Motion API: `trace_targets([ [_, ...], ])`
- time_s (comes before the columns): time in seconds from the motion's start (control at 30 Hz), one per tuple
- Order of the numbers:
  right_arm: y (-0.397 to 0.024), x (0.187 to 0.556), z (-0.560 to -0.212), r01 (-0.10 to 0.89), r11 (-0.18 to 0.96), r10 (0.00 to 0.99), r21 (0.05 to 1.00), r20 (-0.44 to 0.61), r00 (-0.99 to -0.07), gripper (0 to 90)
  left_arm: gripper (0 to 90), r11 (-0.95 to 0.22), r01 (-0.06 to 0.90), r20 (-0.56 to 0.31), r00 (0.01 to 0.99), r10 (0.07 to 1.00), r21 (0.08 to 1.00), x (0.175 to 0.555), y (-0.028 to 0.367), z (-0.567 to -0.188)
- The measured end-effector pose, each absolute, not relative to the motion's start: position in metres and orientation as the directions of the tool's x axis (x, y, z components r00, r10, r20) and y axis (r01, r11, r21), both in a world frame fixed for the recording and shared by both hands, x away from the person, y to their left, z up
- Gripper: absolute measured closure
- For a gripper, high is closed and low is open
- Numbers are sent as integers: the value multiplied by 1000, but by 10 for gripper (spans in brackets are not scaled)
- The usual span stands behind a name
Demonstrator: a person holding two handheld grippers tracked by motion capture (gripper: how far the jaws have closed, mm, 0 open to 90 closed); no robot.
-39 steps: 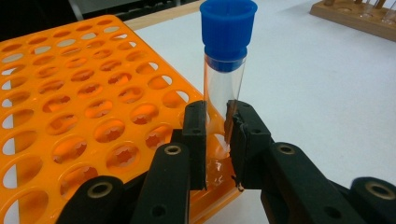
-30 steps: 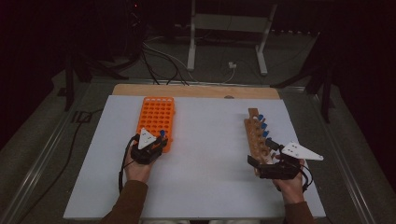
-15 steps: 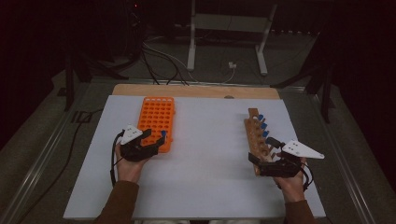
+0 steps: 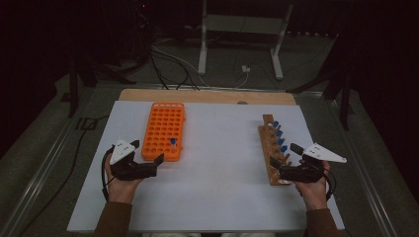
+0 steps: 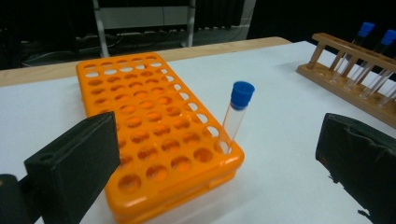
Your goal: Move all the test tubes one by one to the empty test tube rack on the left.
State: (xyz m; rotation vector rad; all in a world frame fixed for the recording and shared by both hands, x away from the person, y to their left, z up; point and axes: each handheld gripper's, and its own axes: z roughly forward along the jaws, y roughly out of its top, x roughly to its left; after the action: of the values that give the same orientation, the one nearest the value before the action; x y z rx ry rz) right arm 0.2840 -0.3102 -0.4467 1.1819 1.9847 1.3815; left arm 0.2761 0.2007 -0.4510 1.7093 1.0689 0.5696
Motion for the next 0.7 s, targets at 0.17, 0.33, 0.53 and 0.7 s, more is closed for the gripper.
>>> trace_targets([
  [0.17,-316,292,-457,430,124,851,894,127,-509,60,6,-91,390,-122,490,863,916,273,205,-452],
  [0.33,-316,293,-464,438,149,867,887,96,-489,358,7,-83,396,-130,482,866,914,273,206,-455],
  [0.53,-320,291,-469,428,168,887,888,53,-458,654,7,-81,398,-130,476,870,914,271,207,-455],
  [0.7,-318,290,-468,410,184,885,893,31,-465,745,7,-80,401,-131,472,872,913,271,207,-456],
])
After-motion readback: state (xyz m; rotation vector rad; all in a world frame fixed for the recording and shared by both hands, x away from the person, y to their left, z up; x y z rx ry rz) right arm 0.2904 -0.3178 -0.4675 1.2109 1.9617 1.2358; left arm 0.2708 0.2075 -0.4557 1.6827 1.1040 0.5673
